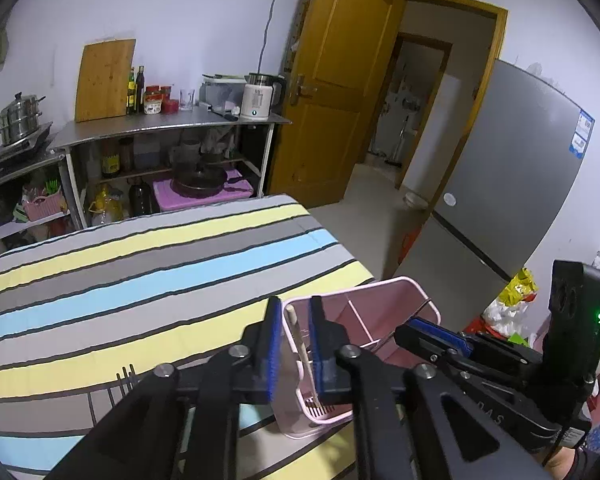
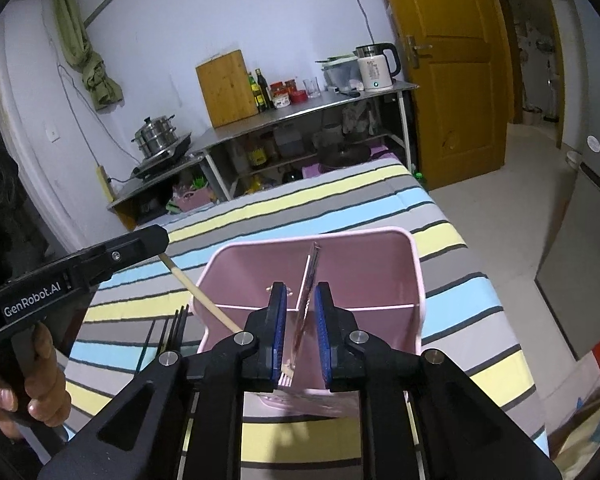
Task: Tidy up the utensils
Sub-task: 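Lower both utensils into the holder compartments and open both tools, then return both tools to the row and each grasp a black chopstick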
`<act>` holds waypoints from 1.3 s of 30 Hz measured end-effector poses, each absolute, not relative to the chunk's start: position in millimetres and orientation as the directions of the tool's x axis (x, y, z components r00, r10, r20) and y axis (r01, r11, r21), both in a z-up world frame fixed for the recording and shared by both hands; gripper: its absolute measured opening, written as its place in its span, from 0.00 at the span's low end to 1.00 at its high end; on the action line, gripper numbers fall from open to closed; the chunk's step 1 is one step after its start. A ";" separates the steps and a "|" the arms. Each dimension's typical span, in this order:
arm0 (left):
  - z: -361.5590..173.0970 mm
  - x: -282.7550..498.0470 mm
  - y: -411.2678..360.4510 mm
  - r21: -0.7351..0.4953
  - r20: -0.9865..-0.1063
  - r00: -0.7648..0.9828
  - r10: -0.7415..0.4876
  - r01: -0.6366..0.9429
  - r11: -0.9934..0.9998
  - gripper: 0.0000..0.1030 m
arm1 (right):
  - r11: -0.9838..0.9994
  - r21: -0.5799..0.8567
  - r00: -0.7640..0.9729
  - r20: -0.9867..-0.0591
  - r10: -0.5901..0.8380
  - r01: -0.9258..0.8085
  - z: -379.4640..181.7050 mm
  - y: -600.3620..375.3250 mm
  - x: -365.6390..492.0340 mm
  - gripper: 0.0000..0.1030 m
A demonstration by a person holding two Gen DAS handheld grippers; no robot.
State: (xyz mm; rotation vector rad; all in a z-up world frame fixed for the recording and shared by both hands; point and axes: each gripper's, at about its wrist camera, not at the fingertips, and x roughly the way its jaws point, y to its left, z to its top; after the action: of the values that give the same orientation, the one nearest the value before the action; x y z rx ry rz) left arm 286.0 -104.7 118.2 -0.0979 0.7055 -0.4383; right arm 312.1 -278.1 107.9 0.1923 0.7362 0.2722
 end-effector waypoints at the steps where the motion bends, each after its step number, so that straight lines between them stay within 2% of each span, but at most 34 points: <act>1: 120.7 282.9 -103.0 -0.232 -0.598 0.681 -0.422 0.357 0.905 0.17 | 0.947 0.268 0.712 -0.630 0.310 -0.175 109.1 -278.9 311.1 0.15; 11: 148.6 234.6 -60.9 -0.260 -0.503 0.761 -0.410 0.320 0.911 0.18 | 0.944 0.280 0.756 -0.576 0.310 -0.174 131.3 -287.5 277.5 0.15; 17: 141.2 190.8 -23.6 -0.231 -0.479 0.809 -0.339 0.256 0.939 0.18 | 0.930 0.290 0.751 -0.557 0.355 -0.225 137.6 -276.8 249.6 0.15; 28: 86.9 127.8 48.1 -0.255 -0.548 0.810 -0.211 0.078 0.964 0.18 | 0.904 0.267 0.685 -0.590 0.428 -0.334 115.8 -231.6 208.1 0.15; 39: 58.8 112.6 72.1 -0.271 -0.602 0.777 -0.183 0.017 0.962 0.18 | 0.887 0.267 0.642 -0.615 0.458 -0.376 98.6 -208.8 196.9 0.15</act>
State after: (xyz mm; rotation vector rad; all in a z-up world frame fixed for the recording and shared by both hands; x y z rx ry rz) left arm 112.6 72.1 58.8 -0.2582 0.6742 -0.1095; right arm 196.9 -208.8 98.6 0.1186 0.7333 0.4764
